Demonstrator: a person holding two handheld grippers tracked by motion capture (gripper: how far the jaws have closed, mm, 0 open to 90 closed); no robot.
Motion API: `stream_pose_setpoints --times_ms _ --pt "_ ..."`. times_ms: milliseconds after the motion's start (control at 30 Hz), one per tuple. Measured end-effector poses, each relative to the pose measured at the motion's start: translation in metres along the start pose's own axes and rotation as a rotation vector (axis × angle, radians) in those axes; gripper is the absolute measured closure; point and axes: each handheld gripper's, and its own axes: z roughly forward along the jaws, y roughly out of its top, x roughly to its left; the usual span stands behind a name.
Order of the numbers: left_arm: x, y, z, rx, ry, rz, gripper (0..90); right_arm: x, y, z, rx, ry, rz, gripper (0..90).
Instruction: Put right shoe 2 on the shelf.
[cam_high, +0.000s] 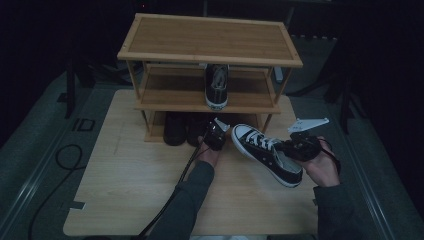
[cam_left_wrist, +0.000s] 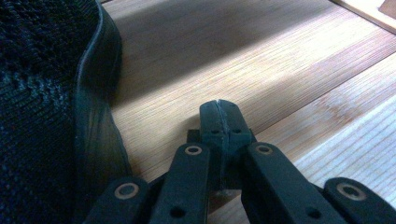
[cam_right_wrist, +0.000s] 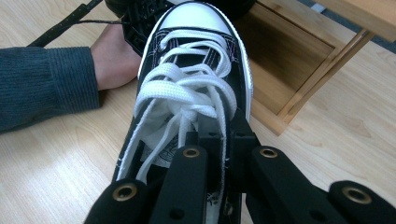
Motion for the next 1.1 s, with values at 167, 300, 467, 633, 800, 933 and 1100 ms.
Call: stream_pose_setpoints --times_ms 167,300,467,633,800,933,1100 --pt "0.000 0.000 0.000 -0.005 -0.001 -0.006 90.0 -0.003 0.005 -0.003 0.001 0.014 -0.012 87.9" --pt "0.000 0.000 0.000 -0.006 0.000 -0.008 90.0 -0.005 0.009 -0.007 -0.006 0.024 -0.014 87.9" --pt "0.000 0.000 0.000 -0.005 -0.001 -0.008 90.0 -0.007 0.016 -0.016 -0.019 0.027 -0.027 87.9" --pt "0.000 0.000 0.000 -0.004 -0.002 -0.008 90.0 -0.008 0.021 -0.025 -0.027 0.029 -0.033 87.9" --pt "0.000 0.000 0.000 0.000 -0.003 -0.002 90.0 -0.008 0.027 -0.033 -0.036 0.034 -0.042 87.9" --pt "0.000 0.000 0.000 -0.005 -0.004 -0.007 90.0 -0.006 0.036 -0.040 -0.041 0.030 -0.060 87.9" --pt "0.000 0.000 -0.001 0.003 0.006 -0.002 90.0 -0.007 0.048 -0.044 -0.049 0.014 -0.068 87.9"
